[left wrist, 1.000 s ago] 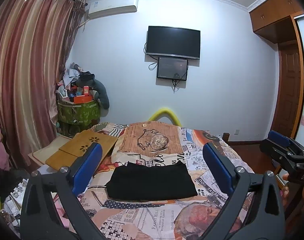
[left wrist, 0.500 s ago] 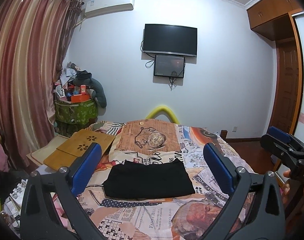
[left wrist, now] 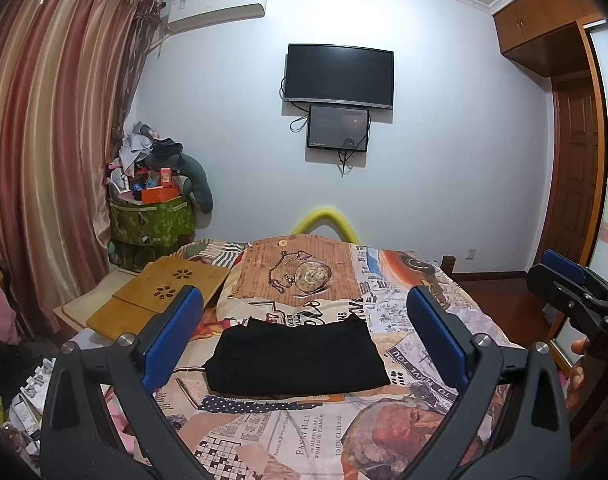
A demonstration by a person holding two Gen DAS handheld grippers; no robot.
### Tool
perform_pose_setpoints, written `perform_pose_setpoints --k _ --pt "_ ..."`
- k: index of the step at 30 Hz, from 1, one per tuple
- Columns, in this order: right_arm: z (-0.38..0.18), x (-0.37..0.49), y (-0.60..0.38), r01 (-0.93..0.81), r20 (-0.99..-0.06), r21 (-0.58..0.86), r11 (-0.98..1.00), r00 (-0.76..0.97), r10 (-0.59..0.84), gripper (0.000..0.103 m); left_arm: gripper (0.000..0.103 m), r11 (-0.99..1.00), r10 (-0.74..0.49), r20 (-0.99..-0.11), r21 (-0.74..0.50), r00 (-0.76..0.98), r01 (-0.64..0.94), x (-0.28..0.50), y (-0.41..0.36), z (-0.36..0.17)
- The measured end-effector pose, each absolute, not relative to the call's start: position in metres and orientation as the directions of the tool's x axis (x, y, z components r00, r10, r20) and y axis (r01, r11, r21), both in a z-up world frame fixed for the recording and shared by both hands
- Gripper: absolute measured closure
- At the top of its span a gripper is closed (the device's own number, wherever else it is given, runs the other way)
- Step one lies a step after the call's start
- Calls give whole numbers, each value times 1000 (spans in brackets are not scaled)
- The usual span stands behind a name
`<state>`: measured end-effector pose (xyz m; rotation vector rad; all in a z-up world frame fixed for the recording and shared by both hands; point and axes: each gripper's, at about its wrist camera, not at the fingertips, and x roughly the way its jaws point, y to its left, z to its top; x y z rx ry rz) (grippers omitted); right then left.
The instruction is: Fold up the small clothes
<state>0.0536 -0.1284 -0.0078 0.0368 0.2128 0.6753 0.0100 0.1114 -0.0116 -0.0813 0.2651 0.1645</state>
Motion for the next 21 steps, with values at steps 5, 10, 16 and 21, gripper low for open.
perform_pose_setpoints --k 5,10,16,21 --pt "-8 53 -127 -618 -185 104 780 758 625 1 0 986 137 -269 -52 953 -156 11 111 -13" --pt "-8 53 -127 -618 -185 105 779 758 626 1 0 989 125 -271 -38 954 -140 11 109 -14" --pt "-8 53 -127 -617 -182 106 779 759 626 1 0 992 104 -278 -39 955 -119 10 110 -15" --pt "-8 53 -127 -619 -184 105 779 757 627 1 0 991 103 -274 -49 956 -121 7 112 -14"
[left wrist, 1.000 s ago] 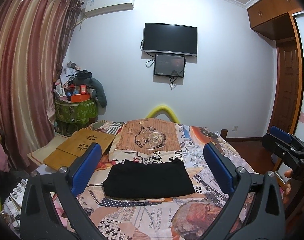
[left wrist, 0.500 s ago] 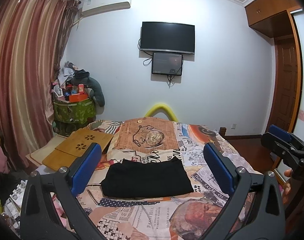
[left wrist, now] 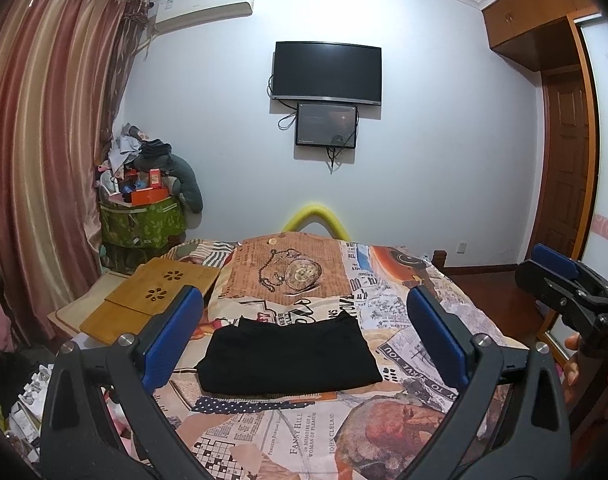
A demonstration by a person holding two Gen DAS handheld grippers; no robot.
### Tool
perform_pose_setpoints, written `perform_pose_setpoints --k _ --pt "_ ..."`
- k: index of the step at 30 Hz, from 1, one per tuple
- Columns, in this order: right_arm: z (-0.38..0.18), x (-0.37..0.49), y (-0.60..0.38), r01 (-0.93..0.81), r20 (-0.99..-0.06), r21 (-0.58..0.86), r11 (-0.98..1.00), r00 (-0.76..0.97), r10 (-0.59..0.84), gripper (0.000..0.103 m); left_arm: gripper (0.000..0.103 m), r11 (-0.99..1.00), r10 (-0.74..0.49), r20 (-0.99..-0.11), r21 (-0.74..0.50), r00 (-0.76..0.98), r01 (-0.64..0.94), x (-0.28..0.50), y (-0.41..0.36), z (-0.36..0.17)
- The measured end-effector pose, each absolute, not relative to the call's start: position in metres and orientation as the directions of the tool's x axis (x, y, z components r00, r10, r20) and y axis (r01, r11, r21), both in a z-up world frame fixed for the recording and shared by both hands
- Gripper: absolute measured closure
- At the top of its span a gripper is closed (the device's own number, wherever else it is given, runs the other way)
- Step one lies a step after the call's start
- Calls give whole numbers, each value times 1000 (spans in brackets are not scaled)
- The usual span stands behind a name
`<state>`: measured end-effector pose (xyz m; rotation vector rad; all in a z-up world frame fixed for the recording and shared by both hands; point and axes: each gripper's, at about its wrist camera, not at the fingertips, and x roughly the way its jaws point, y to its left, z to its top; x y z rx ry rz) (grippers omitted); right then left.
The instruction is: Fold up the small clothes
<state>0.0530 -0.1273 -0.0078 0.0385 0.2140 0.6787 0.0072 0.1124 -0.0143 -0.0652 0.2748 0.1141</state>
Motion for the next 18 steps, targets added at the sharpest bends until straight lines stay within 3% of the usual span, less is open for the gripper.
perform_pose_setpoints --k 18 --pt "-8 53 -125 -624 -191 108 774 751 632 1 0 991 73 -281 -87 957 -101 2 121 -10"
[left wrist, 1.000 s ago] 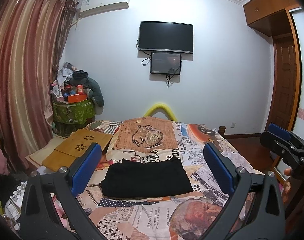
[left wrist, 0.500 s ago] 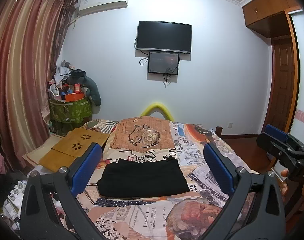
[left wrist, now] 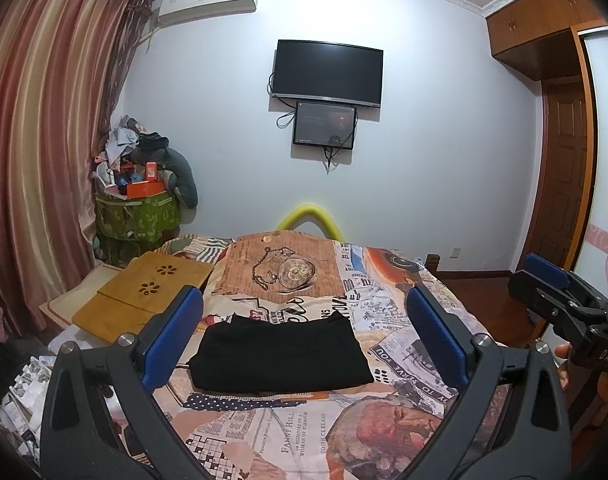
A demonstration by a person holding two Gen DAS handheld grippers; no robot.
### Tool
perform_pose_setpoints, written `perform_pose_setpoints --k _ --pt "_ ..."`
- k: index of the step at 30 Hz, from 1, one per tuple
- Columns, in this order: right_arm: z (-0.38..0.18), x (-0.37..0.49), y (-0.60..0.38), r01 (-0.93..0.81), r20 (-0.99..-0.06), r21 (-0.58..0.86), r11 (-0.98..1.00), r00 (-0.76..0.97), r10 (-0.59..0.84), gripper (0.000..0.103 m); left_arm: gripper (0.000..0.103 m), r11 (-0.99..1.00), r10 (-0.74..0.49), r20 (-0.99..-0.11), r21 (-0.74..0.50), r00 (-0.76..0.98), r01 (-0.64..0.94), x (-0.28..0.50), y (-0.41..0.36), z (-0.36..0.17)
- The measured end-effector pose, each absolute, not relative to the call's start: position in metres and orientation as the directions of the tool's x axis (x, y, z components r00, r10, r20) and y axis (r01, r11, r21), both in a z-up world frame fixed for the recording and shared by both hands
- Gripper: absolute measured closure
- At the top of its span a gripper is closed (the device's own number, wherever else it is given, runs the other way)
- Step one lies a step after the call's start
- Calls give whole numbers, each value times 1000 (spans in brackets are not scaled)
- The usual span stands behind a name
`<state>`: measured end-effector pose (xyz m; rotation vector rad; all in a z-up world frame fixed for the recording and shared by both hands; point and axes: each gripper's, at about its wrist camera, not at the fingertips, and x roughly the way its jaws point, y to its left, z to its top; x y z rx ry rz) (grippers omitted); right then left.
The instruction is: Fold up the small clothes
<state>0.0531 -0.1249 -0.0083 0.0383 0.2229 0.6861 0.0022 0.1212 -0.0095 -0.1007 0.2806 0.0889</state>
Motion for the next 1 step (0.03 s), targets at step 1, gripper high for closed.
perform_pose_setpoints --k 1 --pt "-8 53 -125 -624 -192 108 774 751 632 1 0 991 74 -282 -88 957 -102 2 122 -10"
